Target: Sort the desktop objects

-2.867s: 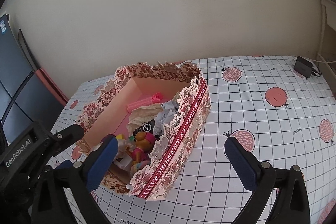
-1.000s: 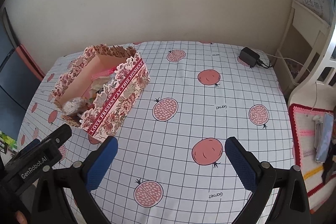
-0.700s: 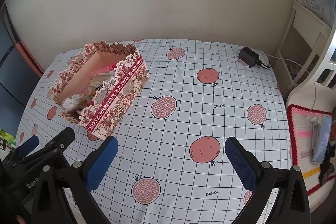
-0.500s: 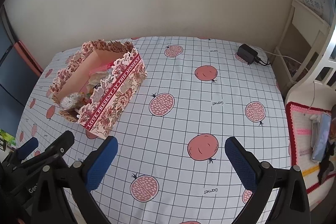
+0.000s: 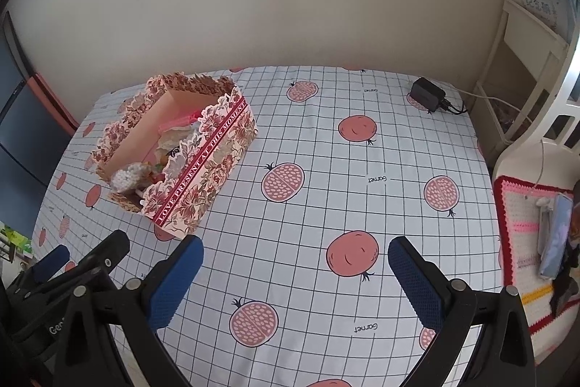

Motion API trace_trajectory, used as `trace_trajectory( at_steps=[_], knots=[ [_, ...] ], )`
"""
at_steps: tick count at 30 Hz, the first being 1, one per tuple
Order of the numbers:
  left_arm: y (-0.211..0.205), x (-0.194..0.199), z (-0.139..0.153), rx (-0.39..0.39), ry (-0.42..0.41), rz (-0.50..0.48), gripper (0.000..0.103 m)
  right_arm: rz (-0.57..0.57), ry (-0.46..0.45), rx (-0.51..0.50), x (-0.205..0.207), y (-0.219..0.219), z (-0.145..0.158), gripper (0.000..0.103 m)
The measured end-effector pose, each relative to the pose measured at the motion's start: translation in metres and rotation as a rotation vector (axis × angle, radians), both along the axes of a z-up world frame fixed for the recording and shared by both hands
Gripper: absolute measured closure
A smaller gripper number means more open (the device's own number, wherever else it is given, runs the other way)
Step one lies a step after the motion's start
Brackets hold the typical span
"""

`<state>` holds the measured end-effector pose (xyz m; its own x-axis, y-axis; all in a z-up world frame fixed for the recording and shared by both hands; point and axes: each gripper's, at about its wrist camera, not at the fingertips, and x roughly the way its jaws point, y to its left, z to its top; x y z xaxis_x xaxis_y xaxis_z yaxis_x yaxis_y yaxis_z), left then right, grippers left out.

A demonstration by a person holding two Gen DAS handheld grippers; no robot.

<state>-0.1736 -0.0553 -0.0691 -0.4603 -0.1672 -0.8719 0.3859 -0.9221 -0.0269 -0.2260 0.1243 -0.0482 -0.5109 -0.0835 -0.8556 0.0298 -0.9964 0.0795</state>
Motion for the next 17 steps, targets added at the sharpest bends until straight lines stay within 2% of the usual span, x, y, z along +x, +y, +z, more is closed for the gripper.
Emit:
trace_trajectory(
  at_steps=[13,17],
  knots=[
    [-0.009,0.007,0.005,-0.009,0.025,0.024,0.000,0.026,-0.007,-0.004,0.001,-0.010,-0.003,0.000],
    [-0.010,0.005,0.001,-0.006,0.010,0.025,0.000,0.025,-0.009,0.005,-0.001,-0.011,-0.005,0.000]
  ],
)
